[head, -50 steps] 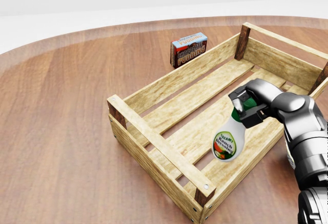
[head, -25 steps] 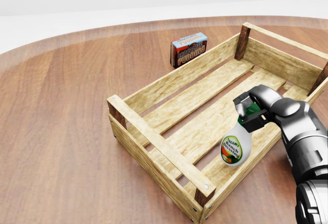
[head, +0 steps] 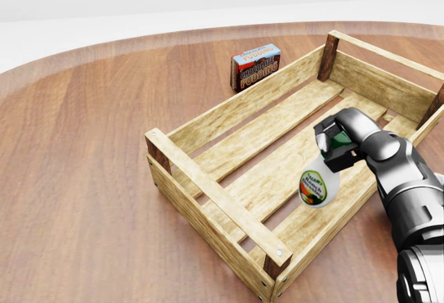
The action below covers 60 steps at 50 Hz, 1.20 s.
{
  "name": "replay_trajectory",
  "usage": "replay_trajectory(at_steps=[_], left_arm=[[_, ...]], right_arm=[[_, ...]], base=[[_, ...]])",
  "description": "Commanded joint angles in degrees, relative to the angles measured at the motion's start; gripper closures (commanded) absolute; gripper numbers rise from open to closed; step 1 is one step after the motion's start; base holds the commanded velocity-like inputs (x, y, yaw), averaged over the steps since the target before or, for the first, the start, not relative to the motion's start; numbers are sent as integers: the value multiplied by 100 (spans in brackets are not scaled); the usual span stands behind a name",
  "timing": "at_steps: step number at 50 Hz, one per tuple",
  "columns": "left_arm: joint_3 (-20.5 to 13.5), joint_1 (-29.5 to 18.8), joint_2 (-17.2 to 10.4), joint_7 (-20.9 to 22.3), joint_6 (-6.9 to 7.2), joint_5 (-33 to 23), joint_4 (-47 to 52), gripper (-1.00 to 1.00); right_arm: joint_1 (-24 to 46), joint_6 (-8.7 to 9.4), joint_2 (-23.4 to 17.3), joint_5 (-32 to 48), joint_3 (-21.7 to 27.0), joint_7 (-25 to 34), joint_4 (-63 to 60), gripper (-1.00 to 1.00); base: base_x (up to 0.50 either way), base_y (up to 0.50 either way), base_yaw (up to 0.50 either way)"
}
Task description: Pick up the salad dressing and put it in the tray.
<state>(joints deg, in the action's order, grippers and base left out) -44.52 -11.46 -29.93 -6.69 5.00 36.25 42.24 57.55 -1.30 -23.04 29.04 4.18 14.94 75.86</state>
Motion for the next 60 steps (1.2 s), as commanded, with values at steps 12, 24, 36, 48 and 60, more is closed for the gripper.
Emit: replay_trajectory(at_steps=[12, 24, 36, 48, 60], left_arm=[[32, 9, 46, 58, 0, -74, 1, -100], [40, 8, 68, 76, 0, -96, 42, -100], [34, 1, 57, 73, 0, -86, 10, -100], [45, 5, 65, 74, 0, -89, 15, -100], [53, -7, 62, 63, 0, -85, 27, -100]], right_arm=[[-159, -62, -16, 135, 85, -84, -62, 100], [-371, 6, -270, 32, 203, -188, -14, 100], [-255, 25, -195, 59, 164, -181, -22, 100], [-212, 21, -208, 63, 159, -155, -39, 100], [-325, -47, -141, 4, 177, -155, -27, -100]], base=[[0, 0, 0], [0, 0, 0], [0, 0, 0], [0, 0, 0], [0, 0, 0]])
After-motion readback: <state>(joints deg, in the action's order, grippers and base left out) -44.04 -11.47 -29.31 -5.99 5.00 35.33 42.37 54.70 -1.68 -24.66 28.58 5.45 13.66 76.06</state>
